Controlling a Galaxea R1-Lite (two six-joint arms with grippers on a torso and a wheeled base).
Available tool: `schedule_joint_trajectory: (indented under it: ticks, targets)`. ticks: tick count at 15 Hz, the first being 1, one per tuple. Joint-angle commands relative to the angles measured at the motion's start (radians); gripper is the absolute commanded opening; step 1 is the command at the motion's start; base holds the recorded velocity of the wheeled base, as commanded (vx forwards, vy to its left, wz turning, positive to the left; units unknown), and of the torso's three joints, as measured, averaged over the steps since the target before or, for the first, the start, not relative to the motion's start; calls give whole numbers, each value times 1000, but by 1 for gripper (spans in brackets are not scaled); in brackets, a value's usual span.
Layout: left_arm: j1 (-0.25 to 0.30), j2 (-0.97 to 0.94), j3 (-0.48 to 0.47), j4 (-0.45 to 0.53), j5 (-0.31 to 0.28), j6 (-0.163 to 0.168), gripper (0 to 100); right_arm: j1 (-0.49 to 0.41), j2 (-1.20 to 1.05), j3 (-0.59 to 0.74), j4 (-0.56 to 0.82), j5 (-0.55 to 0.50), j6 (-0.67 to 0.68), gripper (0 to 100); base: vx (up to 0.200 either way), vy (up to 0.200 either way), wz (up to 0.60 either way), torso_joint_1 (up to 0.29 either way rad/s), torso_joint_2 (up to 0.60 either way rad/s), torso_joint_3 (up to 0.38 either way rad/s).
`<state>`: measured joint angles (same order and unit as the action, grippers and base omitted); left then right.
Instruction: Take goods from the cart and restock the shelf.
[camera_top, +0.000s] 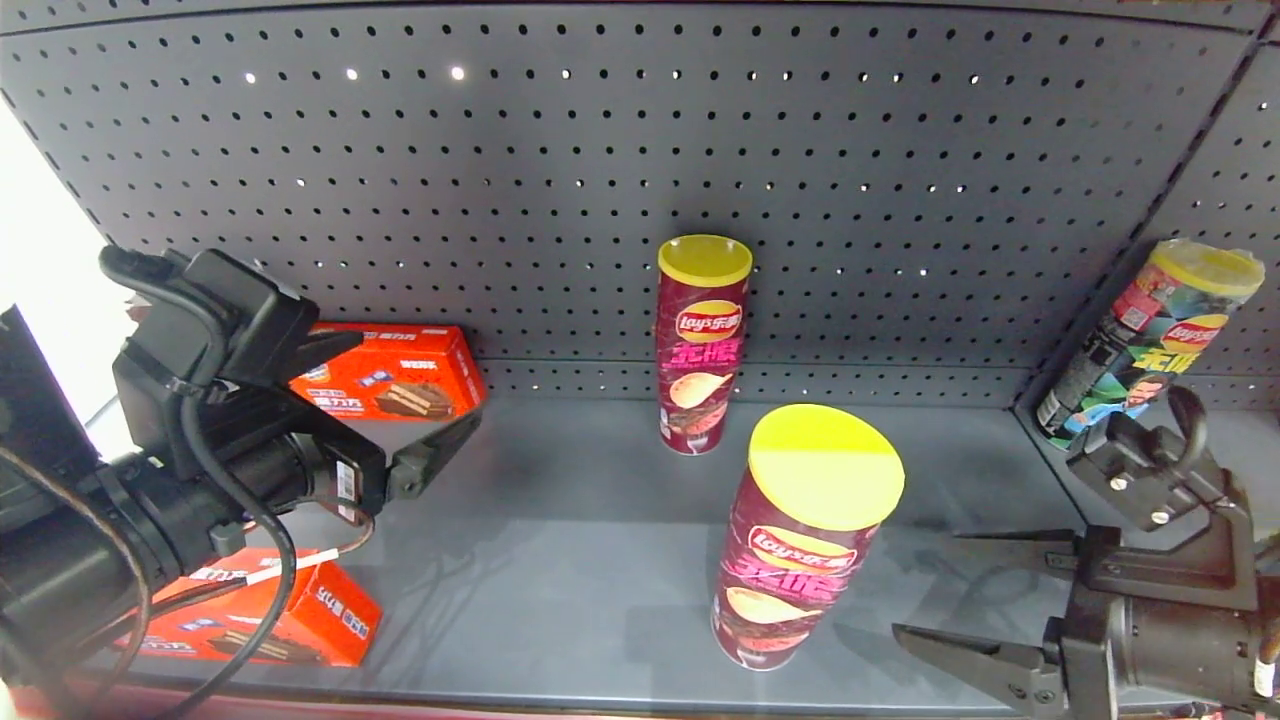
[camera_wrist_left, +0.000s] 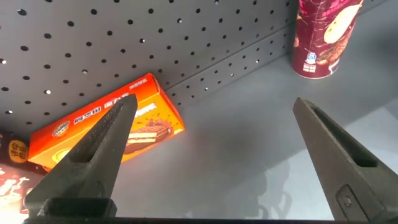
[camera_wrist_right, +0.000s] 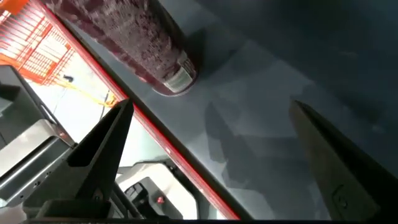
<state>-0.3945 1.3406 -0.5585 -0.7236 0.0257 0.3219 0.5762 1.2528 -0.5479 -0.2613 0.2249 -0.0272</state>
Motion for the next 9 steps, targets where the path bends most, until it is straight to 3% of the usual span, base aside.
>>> schedule_joint_trajectory:
  ticks: [1, 9]
  targets:
    - [2, 8, -1, -2, 0, -1, 100, 10, 51, -27, -1, 1, 0, 100, 0, 0, 0, 0, 0, 0]
    - [16, 9, 0, -22, 0, -1, 100, 13, 151, -110, -1, -9, -16, 100, 0, 0, 0, 0, 0, 0]
